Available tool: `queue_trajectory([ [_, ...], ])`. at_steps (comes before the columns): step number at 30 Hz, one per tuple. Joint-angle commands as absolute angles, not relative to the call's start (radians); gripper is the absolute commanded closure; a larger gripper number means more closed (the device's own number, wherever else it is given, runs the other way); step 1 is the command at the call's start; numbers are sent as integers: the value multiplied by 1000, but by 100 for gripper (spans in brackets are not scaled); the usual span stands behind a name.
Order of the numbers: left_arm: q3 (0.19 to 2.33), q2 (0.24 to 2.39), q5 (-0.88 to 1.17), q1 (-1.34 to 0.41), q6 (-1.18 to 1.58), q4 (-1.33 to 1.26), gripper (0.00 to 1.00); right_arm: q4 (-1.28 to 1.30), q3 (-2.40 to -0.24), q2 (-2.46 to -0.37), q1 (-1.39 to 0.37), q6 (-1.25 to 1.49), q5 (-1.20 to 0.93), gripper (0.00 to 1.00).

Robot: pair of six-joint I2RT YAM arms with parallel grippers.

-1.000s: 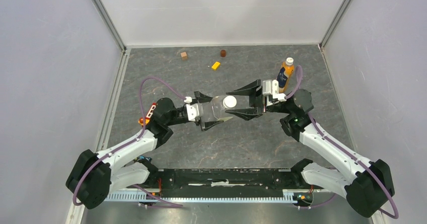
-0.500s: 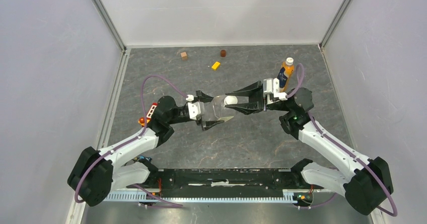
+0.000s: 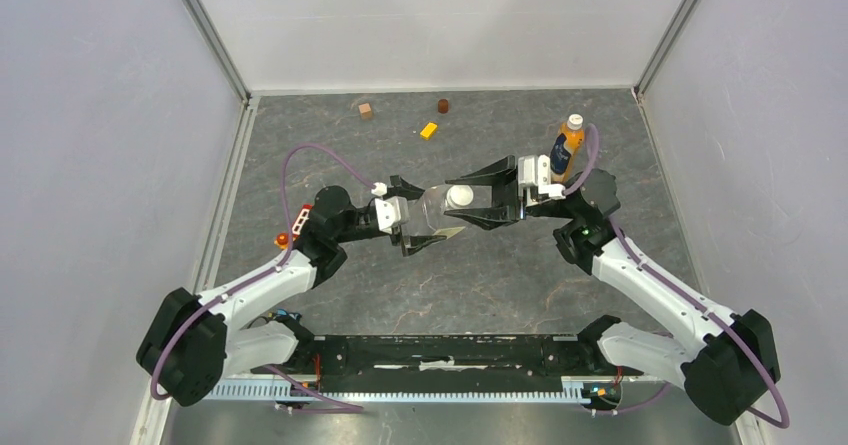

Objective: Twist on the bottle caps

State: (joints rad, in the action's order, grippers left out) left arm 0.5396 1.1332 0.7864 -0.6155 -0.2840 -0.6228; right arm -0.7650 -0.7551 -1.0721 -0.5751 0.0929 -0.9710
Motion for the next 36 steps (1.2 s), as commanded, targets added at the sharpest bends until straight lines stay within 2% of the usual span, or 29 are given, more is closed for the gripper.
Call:
queue_trajectory([
  [1, 589, 1129, 818, -620, -292, -684, 76, -680, -790, -1062, -575, 22, -934, 44],
  [12, 583, 1131, 819, -621, -304, -669, 76, -694, -774, -1040, -574, -11, -852, 42],
  [16, 584, 1131, 819, -620, -305, -666, 76, -709, -772, -1041, -574, -4, -865, 44],
  [22, 593, 1138, 828, -621, -297, -673, 76, -733, -773, -1060, -574, 41, -906, 56],
  [25, 596, 1139, 822, -621, -287, -690, 77, -761, -766, -1064, -574, 68, -907, 71],
  [29, 582, 1138, 731, -644, -272, -742, 82, -763, -764, -1071, -574, 94, -873, 97],
  [31, 578, 1134, 652, -680, -308, -747, 83, -758, -755, -1071, -576, 109, -836, 100],
  [36, 564, 1138, 347, -805, -437, -792, 84, -600, -772, -1071, -612, 53, -691, 100],
])
